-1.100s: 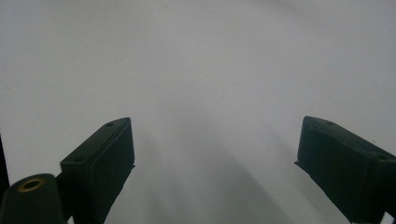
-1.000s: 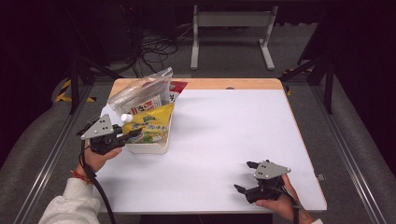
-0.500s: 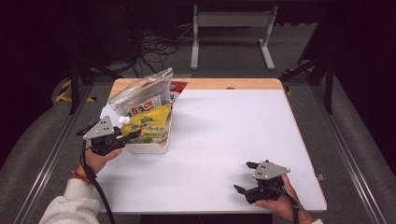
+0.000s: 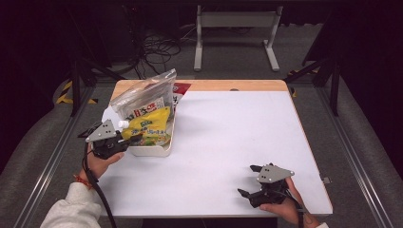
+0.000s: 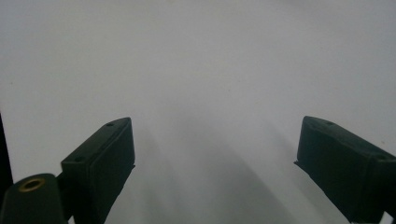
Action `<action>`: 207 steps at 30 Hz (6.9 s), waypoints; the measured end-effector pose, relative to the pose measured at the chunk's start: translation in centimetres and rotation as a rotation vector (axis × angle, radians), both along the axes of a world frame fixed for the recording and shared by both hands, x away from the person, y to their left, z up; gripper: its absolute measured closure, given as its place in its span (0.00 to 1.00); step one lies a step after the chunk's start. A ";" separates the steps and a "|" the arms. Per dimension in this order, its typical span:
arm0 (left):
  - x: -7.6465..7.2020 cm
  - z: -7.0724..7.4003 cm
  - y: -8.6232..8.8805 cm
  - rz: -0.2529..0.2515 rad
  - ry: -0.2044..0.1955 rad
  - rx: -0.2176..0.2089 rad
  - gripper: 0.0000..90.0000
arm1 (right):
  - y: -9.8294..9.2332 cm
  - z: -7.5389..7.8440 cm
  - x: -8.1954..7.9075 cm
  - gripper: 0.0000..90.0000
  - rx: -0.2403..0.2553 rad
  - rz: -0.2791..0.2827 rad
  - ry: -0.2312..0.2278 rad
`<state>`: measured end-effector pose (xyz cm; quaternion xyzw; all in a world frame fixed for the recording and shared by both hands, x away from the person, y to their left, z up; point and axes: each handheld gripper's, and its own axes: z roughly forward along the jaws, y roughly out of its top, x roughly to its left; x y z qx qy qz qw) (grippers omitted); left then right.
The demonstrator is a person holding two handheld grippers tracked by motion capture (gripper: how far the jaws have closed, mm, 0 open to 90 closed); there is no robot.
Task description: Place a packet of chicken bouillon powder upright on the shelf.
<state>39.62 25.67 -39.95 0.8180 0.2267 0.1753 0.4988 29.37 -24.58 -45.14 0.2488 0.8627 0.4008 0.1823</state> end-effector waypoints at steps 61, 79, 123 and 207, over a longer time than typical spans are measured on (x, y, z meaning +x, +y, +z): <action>-0.5 -0.8 0.9 0.064 0.000 -0.079 0.86 | 0.1 0.2 -0.1 0.14 -0.003 0.009 -0.017; -3.3 0.1 1.5 0.188 -0.073 -0.084 0.67 | 0.0 0.4 -0.1 0.14 0.000 0.010 -0.022; -7.9 -1.3 -0.9 0.303 -0.052 -0.067 0.08 | -0.5 0.7 0.2 0.14 0.008 -0.009 -0.035; -8.6 -5.8 -11.6 -0.069 0.079 0.188 0.08 | -4.2 0.8 -0.4 0.14 0.008 -0.121 -0.081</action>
